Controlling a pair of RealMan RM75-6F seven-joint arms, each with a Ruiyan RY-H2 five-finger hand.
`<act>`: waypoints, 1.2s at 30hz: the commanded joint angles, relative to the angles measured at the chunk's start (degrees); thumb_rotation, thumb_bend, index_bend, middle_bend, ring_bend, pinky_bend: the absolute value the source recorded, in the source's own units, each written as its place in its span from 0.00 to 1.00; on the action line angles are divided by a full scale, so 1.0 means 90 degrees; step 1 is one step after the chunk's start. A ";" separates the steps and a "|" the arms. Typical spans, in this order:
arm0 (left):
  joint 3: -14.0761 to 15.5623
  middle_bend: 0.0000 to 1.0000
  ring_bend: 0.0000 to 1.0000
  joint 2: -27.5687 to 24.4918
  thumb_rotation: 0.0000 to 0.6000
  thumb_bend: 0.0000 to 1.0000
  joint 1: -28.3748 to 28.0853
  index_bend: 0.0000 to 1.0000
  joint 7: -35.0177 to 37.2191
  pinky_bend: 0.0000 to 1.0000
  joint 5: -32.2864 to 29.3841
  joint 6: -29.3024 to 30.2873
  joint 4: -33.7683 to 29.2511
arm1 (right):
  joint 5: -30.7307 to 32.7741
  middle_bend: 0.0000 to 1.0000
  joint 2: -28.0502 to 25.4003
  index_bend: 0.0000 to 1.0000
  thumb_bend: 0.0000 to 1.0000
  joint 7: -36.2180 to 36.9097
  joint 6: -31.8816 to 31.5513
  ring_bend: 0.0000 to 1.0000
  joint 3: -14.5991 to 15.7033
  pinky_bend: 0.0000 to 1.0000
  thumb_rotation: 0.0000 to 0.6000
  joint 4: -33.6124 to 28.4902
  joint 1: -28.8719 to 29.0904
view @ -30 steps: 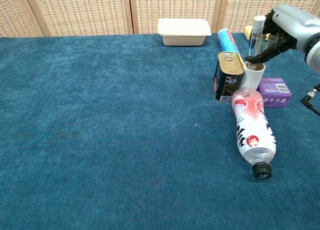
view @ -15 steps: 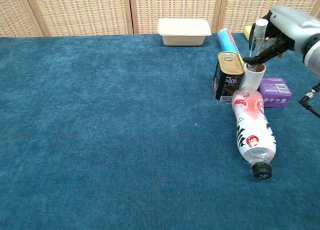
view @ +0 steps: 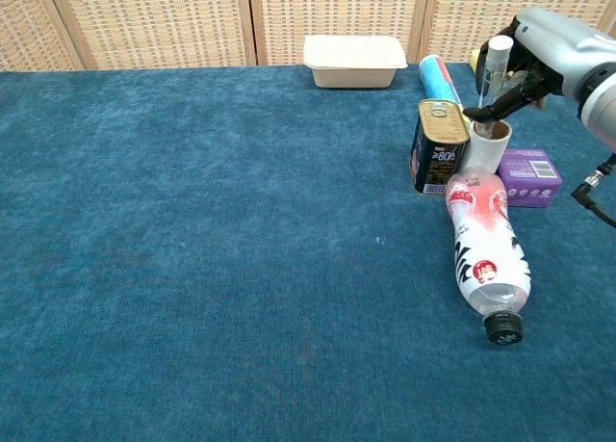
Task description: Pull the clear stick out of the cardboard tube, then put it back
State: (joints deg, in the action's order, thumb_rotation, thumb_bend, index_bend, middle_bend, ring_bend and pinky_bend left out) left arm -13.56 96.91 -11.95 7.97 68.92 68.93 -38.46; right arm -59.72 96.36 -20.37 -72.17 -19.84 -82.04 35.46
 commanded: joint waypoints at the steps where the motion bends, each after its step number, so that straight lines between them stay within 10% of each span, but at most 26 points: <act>1: -0.0002 0.42 0.23 0.0002 1.00 0.15 -0.0001 0.45 -0.0007 0.32 -0.0002 0.0000 0.0001 | -0.0014 0.77 0.0020 0.65 0.35 0.0049 0.0028 0.80 -0.0045 0.71 1.00 0.0065 0.0041; 36: -0.0010 0.42 0.23 -0.0007 1.00 0.15 -0.0006 0.45 -0.0043 0.32 -0.0018 -0.0008 -0.0026 | 0.0075 0.79 -0.0332 0.68 0.36 0.0007 -0.0032 0.83 -0.0371 0.74 1.00 -0.0348 0.0182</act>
State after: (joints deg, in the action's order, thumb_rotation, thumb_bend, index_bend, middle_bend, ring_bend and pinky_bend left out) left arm -13.65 96.85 -12.00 7.59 68.76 68.86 -38.70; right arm -59.05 93.53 -20.25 -72.33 -23.14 -85.01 37.17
